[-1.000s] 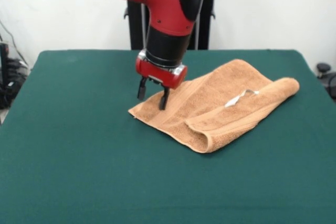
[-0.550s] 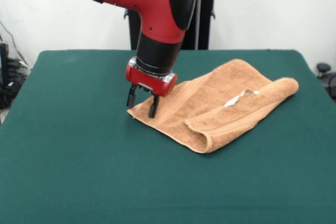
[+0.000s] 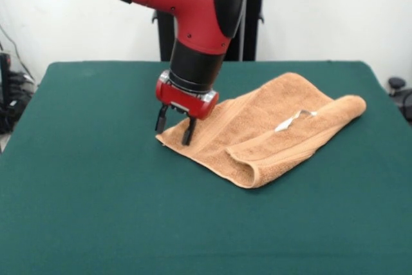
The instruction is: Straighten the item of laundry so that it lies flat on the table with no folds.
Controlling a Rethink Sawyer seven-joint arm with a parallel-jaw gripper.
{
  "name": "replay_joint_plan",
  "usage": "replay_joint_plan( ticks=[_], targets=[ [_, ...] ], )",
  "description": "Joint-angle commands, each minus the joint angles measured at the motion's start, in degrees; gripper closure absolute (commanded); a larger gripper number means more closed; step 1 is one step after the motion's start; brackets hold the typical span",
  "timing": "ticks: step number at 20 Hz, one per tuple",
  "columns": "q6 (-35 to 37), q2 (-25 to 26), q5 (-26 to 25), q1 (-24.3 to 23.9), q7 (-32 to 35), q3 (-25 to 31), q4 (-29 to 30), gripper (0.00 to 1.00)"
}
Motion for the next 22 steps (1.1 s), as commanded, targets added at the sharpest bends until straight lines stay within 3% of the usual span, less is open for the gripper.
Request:
replay_joint_plan(
  ticks=[1, 11, 12, 19, 22],
  targets=[
    [-0.8, 8.3, 1.3, 0.5, 5.0, 3.3, -5.1, 0.0],
    [-3.3, 11.2, 1.6, -1.7, 5.1, 5.3, -5.7, 0.0],
    [-3.8, 11.3, 1.4, -1.6, 5.0, 5.2, -5.7, 1.0],
    [-1.7, 9.2, 2.2, -3.3, 4.6, 7.1, -3.6, 1.0],
    [-0.3, 5.8, 1.9, -4.1, 3.8, 7.9, -1.3, 1.0]
  ],
)
